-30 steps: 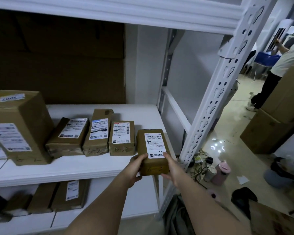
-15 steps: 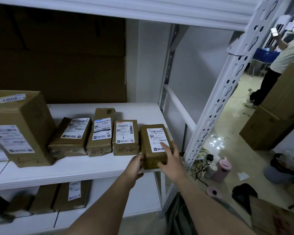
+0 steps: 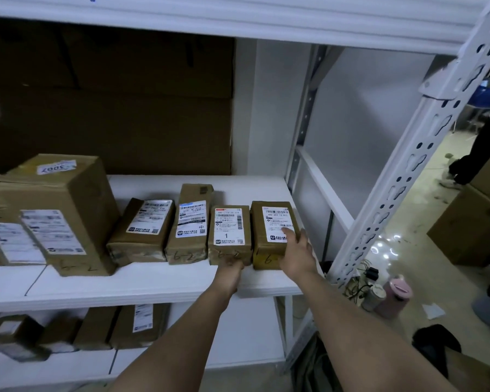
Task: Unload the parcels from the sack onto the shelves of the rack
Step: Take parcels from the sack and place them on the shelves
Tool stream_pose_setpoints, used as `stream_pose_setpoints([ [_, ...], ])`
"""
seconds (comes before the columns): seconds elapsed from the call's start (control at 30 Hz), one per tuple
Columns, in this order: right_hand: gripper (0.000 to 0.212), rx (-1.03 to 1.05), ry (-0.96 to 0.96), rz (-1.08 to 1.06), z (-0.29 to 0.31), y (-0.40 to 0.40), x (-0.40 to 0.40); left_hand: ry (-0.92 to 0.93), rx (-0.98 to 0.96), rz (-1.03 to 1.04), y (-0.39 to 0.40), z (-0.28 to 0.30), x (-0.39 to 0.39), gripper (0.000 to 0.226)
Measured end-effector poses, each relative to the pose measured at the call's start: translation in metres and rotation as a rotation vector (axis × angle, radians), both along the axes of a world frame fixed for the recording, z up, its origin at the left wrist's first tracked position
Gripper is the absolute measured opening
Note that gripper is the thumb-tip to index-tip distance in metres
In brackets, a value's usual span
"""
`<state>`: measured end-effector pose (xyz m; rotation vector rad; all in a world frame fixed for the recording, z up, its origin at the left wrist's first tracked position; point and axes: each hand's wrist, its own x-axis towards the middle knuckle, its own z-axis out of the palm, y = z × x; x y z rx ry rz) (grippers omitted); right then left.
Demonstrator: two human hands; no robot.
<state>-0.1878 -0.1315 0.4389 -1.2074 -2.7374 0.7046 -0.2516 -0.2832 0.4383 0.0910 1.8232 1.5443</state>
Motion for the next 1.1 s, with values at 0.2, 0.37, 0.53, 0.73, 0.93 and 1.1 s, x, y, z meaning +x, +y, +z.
stream_pose_setpoints([
  [0.2,0.075,0.025,-0.034,0.006,0.002,0.006,-0.012,0.082,0.024,-0.003,0.003,0.006,-0.001,0.026],
  [0.37,0.076,0.021,-0.033,0.024,0.000,0.009,-0.013,0.086,0.000,0.001,0.003,0.002,-0.003,0.035],
  [0.53,0.080,0.030,-0.060,0.055,-0.001,0.010,-0.010,0.075,-0.038,-0.007,0.001,-0.003,-0.006,0.039],
  [0.73,0.079,0.109,0.097,-0.019,-0.003,0.002,0.006,0.021,-0.147,-0.117,0.000,-0.004,-0.003,0.025],
  [0.93,0.050,0.279,0.169,-0.052,-0.010,-0.010,0.049,0.076,-0.194,-0.252,0.019,-0.011,0.021,0.024],
  [1.1,0.030,0.338,0.080,-0.028,-0.032,-0.014,0.105,0.147,-0.210,-0.437,0.046,-0.034,0.059,0.022],
])
